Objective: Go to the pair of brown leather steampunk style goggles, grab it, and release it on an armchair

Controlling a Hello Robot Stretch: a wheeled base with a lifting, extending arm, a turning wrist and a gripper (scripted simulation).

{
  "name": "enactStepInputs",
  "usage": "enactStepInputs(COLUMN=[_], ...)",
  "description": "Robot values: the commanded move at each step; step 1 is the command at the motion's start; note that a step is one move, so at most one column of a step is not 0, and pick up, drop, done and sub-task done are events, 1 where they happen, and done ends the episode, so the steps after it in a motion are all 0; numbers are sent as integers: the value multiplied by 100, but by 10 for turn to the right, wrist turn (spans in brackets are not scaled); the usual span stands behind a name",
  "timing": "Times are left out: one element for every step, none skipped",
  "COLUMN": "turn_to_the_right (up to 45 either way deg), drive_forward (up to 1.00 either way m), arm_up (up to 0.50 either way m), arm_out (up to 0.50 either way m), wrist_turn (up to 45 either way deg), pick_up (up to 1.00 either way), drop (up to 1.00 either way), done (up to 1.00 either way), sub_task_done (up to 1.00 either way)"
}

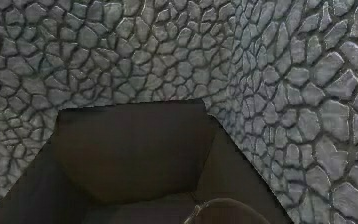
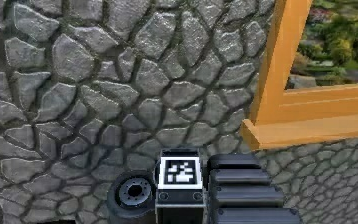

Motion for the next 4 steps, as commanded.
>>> enactStepInputs(turn_to_the_right=[-90,30,450,390], drive_forward=[0,0,0,0], arm_up=[0,0,0,0], arm_out=[0,0,0,0], wrist_turn=[0,0,0,0], pick_up=[0,0,0,0], drop=[0,0,0,0], done=[0,0,0,0], sub_task_done=[0,0,0,0])
